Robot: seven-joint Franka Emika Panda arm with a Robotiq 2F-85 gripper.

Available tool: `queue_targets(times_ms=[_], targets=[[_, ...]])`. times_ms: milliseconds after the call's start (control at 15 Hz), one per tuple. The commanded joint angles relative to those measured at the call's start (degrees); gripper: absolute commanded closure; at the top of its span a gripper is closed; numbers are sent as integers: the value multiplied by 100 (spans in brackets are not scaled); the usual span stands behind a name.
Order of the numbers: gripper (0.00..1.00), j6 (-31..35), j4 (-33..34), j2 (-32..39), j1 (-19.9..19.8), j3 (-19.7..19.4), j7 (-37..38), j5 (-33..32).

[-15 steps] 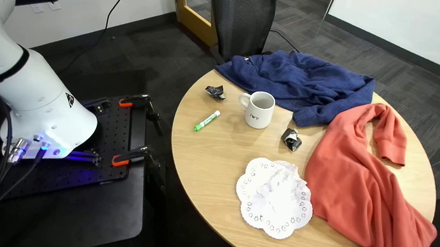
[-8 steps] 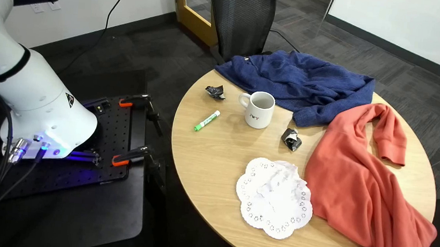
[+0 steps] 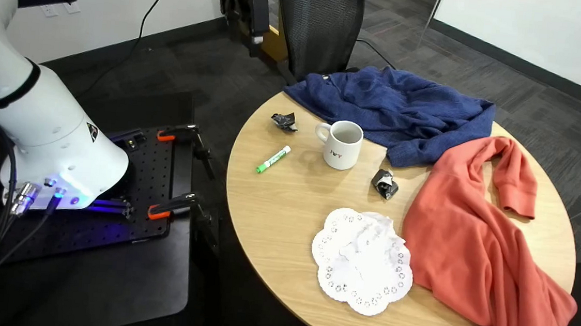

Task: Pick the marker and put it in the cup

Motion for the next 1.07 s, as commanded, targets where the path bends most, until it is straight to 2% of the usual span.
queue_targets(times_ms=[0, 267, 333, 733, 1000], targets=[[0, 358, 105, 739, 31, -59, -74, -29], [0, 504, 146, 1219, 61, -9, 7, -15], [0, 434, 37, 1014, 47, -37, 7, -8], [0, 435, 44, 1102, 48, -37, 7, -7], [0, 950, 158, 1738, 15, -51, -27, -78]])
